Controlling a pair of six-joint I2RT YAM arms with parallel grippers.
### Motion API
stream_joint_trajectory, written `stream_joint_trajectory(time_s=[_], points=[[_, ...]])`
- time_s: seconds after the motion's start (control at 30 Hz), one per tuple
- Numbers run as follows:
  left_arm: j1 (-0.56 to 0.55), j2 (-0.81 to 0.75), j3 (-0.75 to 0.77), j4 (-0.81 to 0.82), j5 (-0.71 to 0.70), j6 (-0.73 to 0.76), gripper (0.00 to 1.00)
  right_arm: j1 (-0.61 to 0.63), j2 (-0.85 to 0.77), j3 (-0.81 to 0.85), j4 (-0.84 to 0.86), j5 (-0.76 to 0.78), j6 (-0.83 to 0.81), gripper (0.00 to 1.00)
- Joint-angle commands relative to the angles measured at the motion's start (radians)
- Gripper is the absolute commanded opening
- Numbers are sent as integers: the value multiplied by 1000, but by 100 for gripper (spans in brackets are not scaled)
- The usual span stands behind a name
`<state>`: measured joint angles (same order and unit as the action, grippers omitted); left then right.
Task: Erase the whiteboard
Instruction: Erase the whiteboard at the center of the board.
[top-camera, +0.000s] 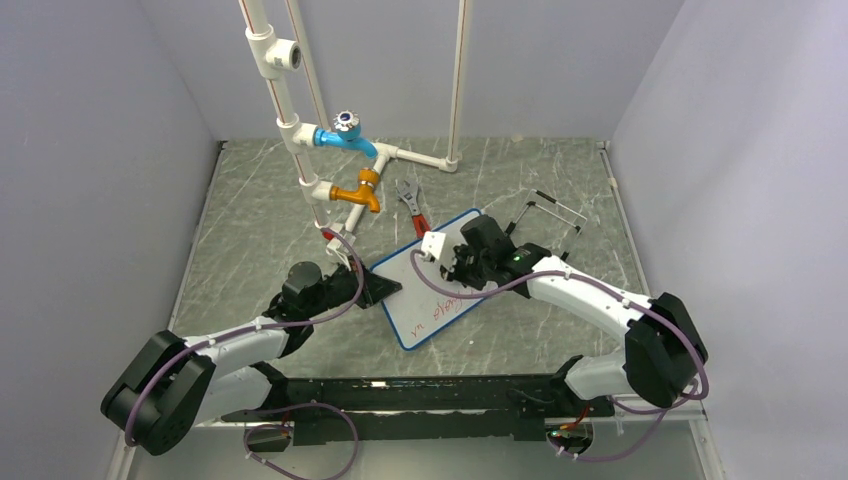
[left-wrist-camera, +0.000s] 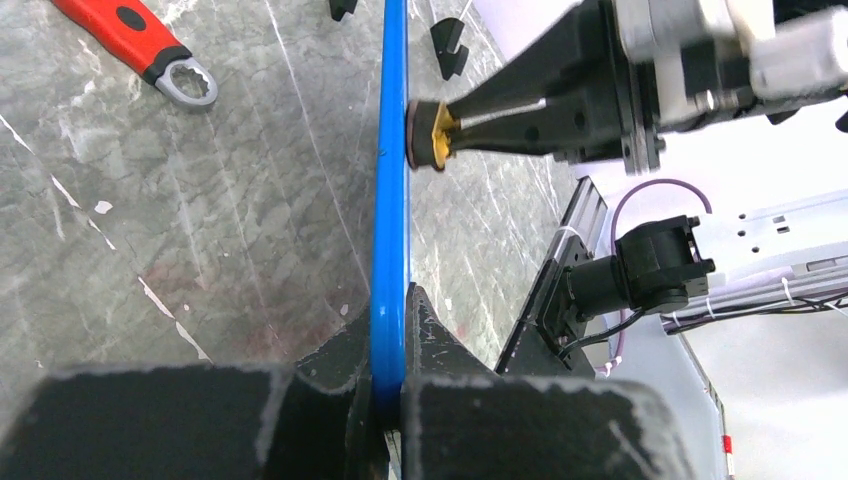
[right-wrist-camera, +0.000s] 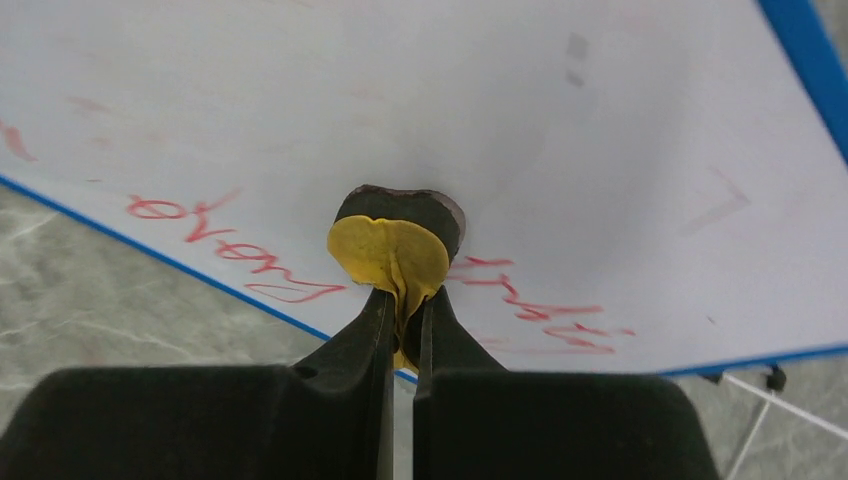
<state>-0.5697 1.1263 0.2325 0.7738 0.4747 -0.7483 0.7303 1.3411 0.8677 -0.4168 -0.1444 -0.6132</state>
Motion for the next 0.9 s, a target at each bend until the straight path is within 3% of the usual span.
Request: stream_joint_trajectory(time_s=[0.0,0.13,0.23,0.47,0.6,0.87], points=[[-12,-13,20,139,107,-11,0,-65,-31,-9,119,135,56,0],[-11,-13,11,148,106,-16,0,-87,-36,-13,120,137,52,0],[-10,-22,6,145,101,-14,0,-77,-36,-11,60,19,17,0],[-12,-27,5,145,99,-14,0,54,2,-3,-52,-137,-94,0],[-11,-34,0,142,98,-12,0,63,13,1,-20,-80,-63,0],[-11,-19,1,163,107,-15,0,-84,-31,-6,94,56,48,0]])
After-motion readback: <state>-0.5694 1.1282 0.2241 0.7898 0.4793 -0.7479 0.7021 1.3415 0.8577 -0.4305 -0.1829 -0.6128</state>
